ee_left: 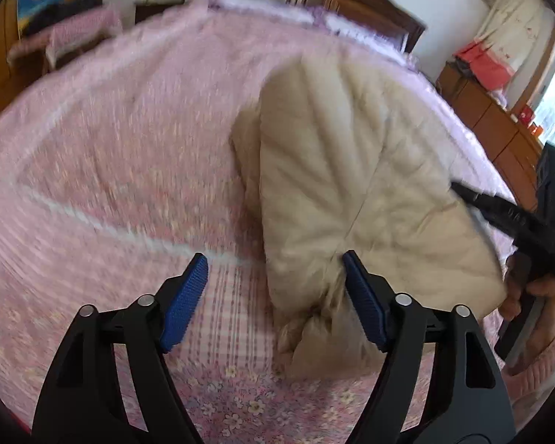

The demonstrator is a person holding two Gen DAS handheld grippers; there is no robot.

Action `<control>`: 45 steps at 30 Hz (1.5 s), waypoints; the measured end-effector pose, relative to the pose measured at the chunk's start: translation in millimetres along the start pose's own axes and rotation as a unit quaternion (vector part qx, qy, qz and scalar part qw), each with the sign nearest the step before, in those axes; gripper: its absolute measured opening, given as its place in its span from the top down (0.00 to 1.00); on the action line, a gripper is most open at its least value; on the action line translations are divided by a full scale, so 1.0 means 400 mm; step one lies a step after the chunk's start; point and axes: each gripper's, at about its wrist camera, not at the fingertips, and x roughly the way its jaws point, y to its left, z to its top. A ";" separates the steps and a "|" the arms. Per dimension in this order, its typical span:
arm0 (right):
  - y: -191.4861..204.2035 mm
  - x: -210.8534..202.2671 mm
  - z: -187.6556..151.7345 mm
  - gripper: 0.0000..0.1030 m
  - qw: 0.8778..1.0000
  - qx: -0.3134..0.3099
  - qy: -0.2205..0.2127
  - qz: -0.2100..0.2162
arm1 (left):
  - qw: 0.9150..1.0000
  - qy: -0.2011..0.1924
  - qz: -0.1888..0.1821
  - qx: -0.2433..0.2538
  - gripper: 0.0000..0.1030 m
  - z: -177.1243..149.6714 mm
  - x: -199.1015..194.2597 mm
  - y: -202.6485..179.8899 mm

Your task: Fold large clothes

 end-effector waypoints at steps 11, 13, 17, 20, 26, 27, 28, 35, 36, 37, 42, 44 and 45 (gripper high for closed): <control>0.015 0.025 0.015 0.47 0.999 0.021 -0.021 -0.028 | 0.998 -0.057 -0.015 -0.018 0.73 0.224 0.085 -0.044; 0.022 0.038 0.014 0.47 0.999 0.017 -0.018 -0.035 | 0.999 -0.038 0.008 -0.028 0.74 0.227 0.146 -0.026; 0.040 0.061 0.014 0.45 0.999 -0.004 -0.015 -0.052 | 0.999 -0.027 0.029 -0.029 0.74 0.203 0.204 -0.018; 0.031 0.061 0.012 0.44 0.999 -0.002 -0.012 -0.047 | 0.999 -0.021 0.029 -0.032 0.74 0.197 0.200 -0.012; 0.025 -0.040 -0.008 0.43 0.999 0.010 -0.027 -0.020 | 0.999 -0.023 0.018 -0.020 0.38 0.175 0.097 -0.015; 0.029 -0.057 -0.013 0.32 0.999 0.008 -0.030 -0.016 | 0.999 -0.027 0.018 -0.013 0.29 0.164 0.073 -0.020; 0.033 -0.078 -0.021 0.28 0.999 0.006 -0.036 -0.013 | 0.999 -0.030 0.018 -0.002 0.27 0.150 0.048 -0.027; 0.064 -0.184 -0.074 0.09 0.999 -0.013 -0.032 -0.020 | 0.998 -0.031 0.032 0.049 0.07 0.057 -0.064 -0.081; 0.067 -0.199 -0.088 0.07 0.999 -0.009 -0.030 -0.020 | 0.997 -0.032 0.035 0.054 0.05 0.043 -0.076 -0.088; 0.068 -0.205 -0.098 0.06 0.999 -0.007 -0.027 -0.019 | 0.997 -0.031 0.036 0.056 0.04 0.031 -0.087 -0.095; 0.078 -0.222 -0.161 0.05 0.999 0.004 0.002 -0.032 | 0.998 -0.014 0.036 0.049 0.04 -0.024 -0.110 -0.115; 0.082 -0.218 -0.183 0.05 0.999 0.005 0.011 -0.042 | 0.997 -0.007 0.053 0.047 0.04 -0.044 -0.111 -0.122; 0.085 -0.217 -0.196 0.05 0.999 0.004 0.013 -0.045 | 0.997 -0.004 0.060 0.048 0.04 -0.053 -0.112 -0.127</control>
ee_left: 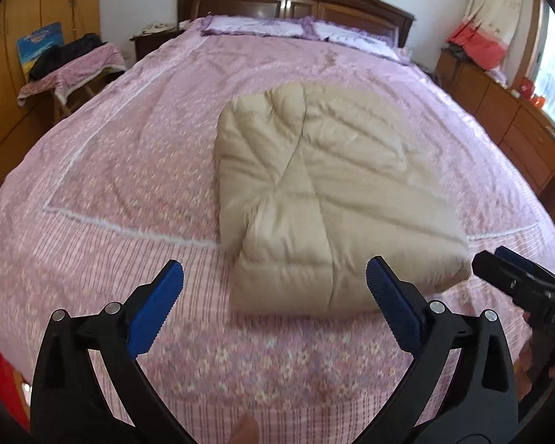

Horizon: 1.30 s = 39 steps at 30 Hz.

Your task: Fold large clothes

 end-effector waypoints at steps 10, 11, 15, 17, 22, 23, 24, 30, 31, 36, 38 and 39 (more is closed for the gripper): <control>0.009 0.011 -0.053 0.05 1.000 0.003 0.020 -0.018 | 0.999 0.053 0.000 0.003 0.04 -0.061 0.019 -0.050; 0.009 0.011 -0.056 0.05 1.000 0.002 0.022 -0.020 | 0.998 0.057 0.001 0.002 0.04 -0.064 0.022 -0.054; 0.000 0.023 -0.062 0.05 0.999 0.006 0.035 -0.029 | 0.998 0.066 0.005 -0.005 0.04 -0.066 0.031 -0.052; -0.002 0.028 -0.066 0.05 0.999 0.009 0.040 -0.027 | 0.997 0.073 0.011 -0.008 0.04 -0.067 0.037 -0.049; -0.005 0.041 -0.068 0.05 0.998 0.013 0.048 -0.027 | 0.996 0.082 0.021 -0.009 0.04 -0.068 0.043 -0.047; -0.005 0.042 -0.068 0.05 0.998 0.016 0.050 -0.027 | 0.996 0.085 0.021 -0.011 0.04 -0.067 0.046 -0.045; -0.004 0.043 -0.067 0.05 0.998 0.018 0.051 -0.026 | 0.996 0.090 0.021 -0.014 0.04 -0.068 0.049 -0.043; 0.001 0.045 -0.066 0.05 0.998 0.016 0.056 -0.027 | 0.995 0.098 0.024 -0.019 0.04 -0.074 0.060 -0.035; 0.002 0.045 -0.066 0.05 0.998 0.015 0.057 -0.027 | 0.995 0.098 0.024 -0.018 0.04 -0.075 0.060 -0.036; 0.004 0.045 -0.063 0.05 0.998 0.019 0.058 -0.027 | 0.994 0.101 0.025 -0.021 0.04 -0.074 0.063 -0.035; 0.007 0.046 -0.063 0.05 0.998 0.018 0.057 -0.028 | 0.994 0.103 0.026 -0.017 0.04 -0.075 0.064 -0.038; 0.007 0.045 -0.062 0.05 0.998 0.018 0.057 -0.029 | 0.994 0.102 0.026 -0.017 0.04 -0.075 0.064 -0.039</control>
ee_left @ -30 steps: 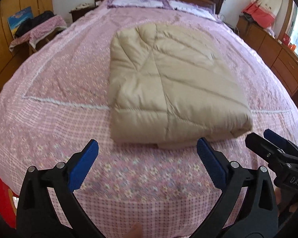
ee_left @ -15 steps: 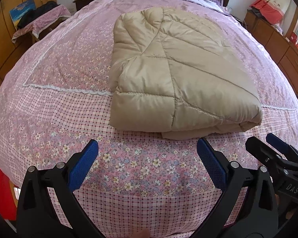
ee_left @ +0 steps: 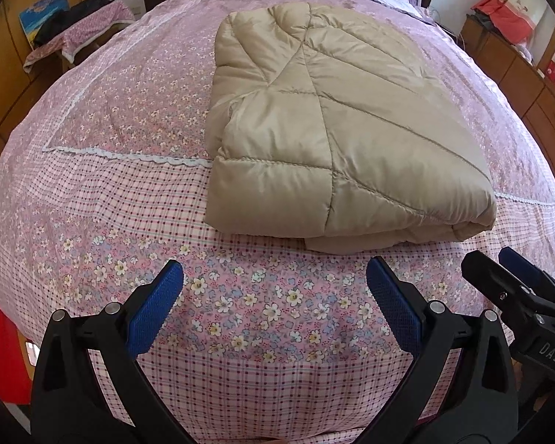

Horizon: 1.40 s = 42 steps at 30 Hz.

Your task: Fold large clothes

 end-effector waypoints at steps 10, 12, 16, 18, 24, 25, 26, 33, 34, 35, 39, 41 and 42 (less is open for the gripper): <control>0.008 -0.003 -0.004 0.05 1.000 0.000 0.001 0.001 | 1.000 -0.002 -0.002 -0.001 0.04 0.000 -0.004 -0.003; 0.011 -0.004 -0.005 0.05 1.000 -0.001 0.001 0.002 | 1.000 -0.001 -0.003 -0.002 0.04 -0.001 -0.005 -0.002; 0.017 -0.005 -0.009 0.05 1.000 -0.002 0.000 0.002 | 1.000 0.000 -0.005 -0.003 0.04 -0.001 -0.007 0.003; 0.018 -0.006 -0.009 0.05 1.000 -0.001 0.001 0.002 | 1.000 -0.001 -0.004 -0.002 0.04 -0.001 -0.008 0.001; 0.017 -0.005 -0.008 0.05 1.000 -0.002 0.000 0.002 | 1.000 -0.001 -0.003 0.002 0.04 -0.003 -0.007 -0.003; 0.017 -0.005 -0.008 0.05 1.000 -0.002 0.000 0.001 | 1.000 0.000 -0.003 0.001 0.04 -0.003 -0.007 -0.004; 0.016 -0.005 -0.007 0.05 1.000 -0.002 0.000 0.002 | 1.000 0.000 -0.003 0.001 0.04 -0.002 -0.007 -0.004; 0.020 -0.006 -0.012 0.05 1.000 -0.001 0.001 0.002 | 1.000 0.000 -0.003 0.001 0.04 -0.002 -0.007 -0.003; 0.020 -0.005 -0.012 0.05 1.000 -0.002 0.001 0.002 | 1.000 0.000 -0.004 0.001 0.04 -0.002 -0.007 -0.002; 0.020 -0.005 -0.012 0.05 1.000 -0.002 0.001 0.001 | 1.000 0.000 -0.003 0.001 0.04 -0.003 -0.007 -0.003; 0.023 -0.006 -0.015 0.05 1.000 -0.001 0.001 0.002 | 1.000 0.001 -0.003 0.001 0.04 -0.004 -0.006 -0.003; 0.022 -0.005 -0.013 0.05 1.000 -0.001 0.001 0.002 | 1.000 0.001 -0.003 0.001 0.04 -0.004 -0.006 -0.002; 0.022 -0.006 -0.014 0.05 1.000 -0.001 0.001 0.002 | 1.000 0.001 -0.003 0.001 0.04 -0.004 -0.006 -0.002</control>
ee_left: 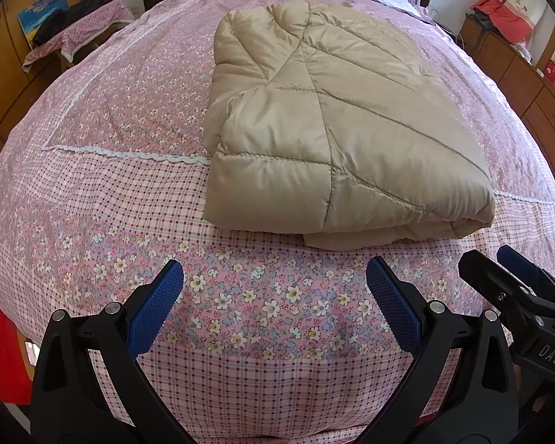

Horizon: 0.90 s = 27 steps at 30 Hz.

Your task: Fold large clothes

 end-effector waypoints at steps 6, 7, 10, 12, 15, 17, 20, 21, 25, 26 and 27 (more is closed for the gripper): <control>-0.001 0.000 0.000 0.05 1.000 0.000 0.000 0.000 | 1.000 0.003 -0.001 -0.001 0.04 -0.004 0.004 0.001; 0.000 0.000 -0.001 0.05 1.000 0.000 0.000 0.000 | 1.000 0.003 -0.001 -0.001 0.04 -0.006 0.004 0.001; -0.001 0.001 0.000 0.05 1.000 0.000 0.000 0.000 | 1.000 0.004 -0.002 0.000 0.04 -0.006 0.004 0.002; 0.000 -0.001 0.000 0.05 1.000 0.000 0.000 0.000 | 1.000 0.004 -0.002 0.000 0.04 -0.003 0.005 0.000; 0.000 0.000 0.000 0.05 1.000 0.000 0.000 0.000 | 1.000 0.004 -0.002 0.000 0.04 -0.004 0.005 0.000; 0.000 0.000 0.000 0.05 1.000 0.000 0.000 0.000 | 1.000 0.005 -0.003 0.000 0.04 -0.004 0.005 0.000; 0.000 0.001 0.000 0.05 1.000 0.001 0.001 0.001 | 1.000 0.005 -0.002 0.000 0.04 -0.005 0.005 -0.001; 0.000 0.001 0.000 0.05 1.000 0.001 0.001 0.000 | 1.000 0.005 -0.002 0.000 0.04 -0.005 0.005 -0.001; 0.000 0.001 0.001 0.05 1.000 0.001 0.000 0.000 | 1.000 0.005 -0.003 -0.001 0.04 -0.005 0.004 -0.002; 0.000 0.000 0.000 0.05 1.000 0.001 0.000 0.000 | 1.000 0.005 -0.002 0.000 0.04 -0.004 0.005 -0.002; -0.001 0.000 0.001 0.05 1.000 0.000 0.001 0.001 | 1.000 0.005 -0.002 -0.001 0.04 -0.005 0.004 -0.002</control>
